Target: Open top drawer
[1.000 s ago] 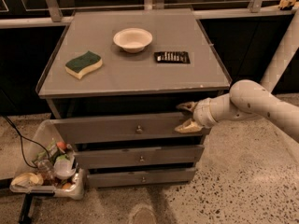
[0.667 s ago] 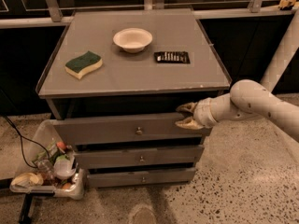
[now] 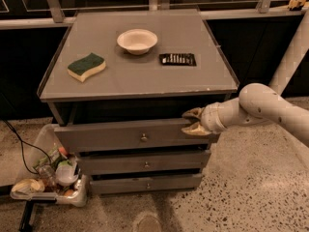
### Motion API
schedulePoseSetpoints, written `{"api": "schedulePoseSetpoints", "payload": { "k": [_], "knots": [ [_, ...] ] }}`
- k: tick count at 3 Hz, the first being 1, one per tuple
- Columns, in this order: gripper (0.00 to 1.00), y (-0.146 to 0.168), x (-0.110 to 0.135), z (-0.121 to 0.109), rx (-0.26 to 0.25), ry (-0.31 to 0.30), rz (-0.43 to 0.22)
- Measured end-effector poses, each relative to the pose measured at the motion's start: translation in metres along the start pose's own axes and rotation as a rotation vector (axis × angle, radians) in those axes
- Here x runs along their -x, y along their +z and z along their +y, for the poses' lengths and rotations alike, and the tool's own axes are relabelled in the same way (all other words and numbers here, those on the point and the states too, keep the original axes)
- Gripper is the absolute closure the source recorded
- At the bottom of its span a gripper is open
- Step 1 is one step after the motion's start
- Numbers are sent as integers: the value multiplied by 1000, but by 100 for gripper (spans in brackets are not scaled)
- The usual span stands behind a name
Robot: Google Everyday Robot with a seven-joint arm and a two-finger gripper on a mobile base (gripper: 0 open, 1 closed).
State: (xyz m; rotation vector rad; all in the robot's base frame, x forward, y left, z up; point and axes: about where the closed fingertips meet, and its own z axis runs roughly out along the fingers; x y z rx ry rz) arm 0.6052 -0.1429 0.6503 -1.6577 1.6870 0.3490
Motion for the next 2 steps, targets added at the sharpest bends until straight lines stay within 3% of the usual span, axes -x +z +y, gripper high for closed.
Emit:
{"api": "schedulePoseSetpoints", "payload": {
  "k": [1,2],
  "knots": [
    [82,0,0,0,0,0,0],
    [59,0,0,0,0,0,0]
  ]
}}
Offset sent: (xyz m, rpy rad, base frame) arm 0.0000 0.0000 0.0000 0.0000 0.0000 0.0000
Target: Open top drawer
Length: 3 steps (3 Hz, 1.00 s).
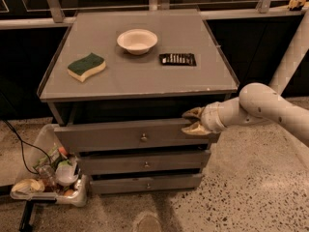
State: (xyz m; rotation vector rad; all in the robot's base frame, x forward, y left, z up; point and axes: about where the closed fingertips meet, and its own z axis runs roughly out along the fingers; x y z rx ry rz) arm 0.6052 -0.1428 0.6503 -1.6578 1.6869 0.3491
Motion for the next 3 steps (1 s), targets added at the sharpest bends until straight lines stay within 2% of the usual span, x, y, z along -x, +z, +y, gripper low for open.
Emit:
{"api": "schedulePoseSetpoints", "payload": {
  "k": [1,2,3],
  "knots": [
    [36,0,0,0,0,0,0],
    [13,1,-3,10,21,-8,-45],
    [14,-1,-1,9,21,-8,-45]
  ]
}}
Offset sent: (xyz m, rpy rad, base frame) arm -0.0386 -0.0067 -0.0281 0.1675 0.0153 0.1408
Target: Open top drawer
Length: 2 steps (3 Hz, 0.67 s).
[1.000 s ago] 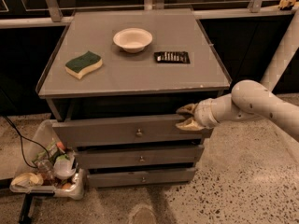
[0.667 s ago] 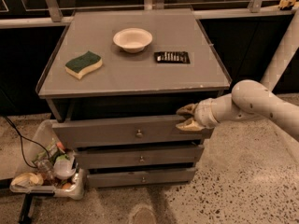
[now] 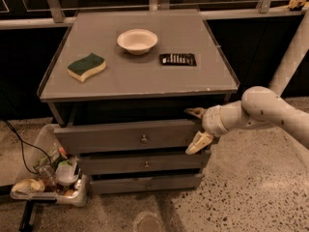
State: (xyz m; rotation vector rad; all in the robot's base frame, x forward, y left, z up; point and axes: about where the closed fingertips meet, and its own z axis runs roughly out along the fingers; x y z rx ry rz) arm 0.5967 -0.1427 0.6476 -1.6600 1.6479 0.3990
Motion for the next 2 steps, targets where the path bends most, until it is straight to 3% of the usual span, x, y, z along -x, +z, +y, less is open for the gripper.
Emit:
{"api": "schedulePoseSetpoints", "payload": {
  "k": [1,2],
  "knots": [
    [37,-6,-10,31,38,-38,-45],
    [61,-9,-5,30,40,-40,-48]
  ]
}}
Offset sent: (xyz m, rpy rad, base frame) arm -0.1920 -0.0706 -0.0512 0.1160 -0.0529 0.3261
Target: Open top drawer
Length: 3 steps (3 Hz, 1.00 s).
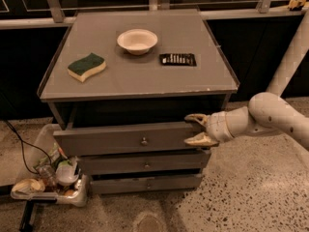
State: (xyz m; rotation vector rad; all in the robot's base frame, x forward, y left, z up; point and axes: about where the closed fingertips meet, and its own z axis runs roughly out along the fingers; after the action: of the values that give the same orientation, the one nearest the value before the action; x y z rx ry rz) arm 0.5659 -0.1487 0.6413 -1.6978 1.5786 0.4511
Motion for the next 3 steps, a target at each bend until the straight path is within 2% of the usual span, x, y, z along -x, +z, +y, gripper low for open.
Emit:
{"api": "schedulePoseSetpoints", "payload": {
  "k": [1,2,3],
  "knots": [
    [83,-4,4,-3,0,0,0],
    [100,-6,7,-4,0,0,0],
    [100,-8,5,4,3,-5,-7]
  ]
}}
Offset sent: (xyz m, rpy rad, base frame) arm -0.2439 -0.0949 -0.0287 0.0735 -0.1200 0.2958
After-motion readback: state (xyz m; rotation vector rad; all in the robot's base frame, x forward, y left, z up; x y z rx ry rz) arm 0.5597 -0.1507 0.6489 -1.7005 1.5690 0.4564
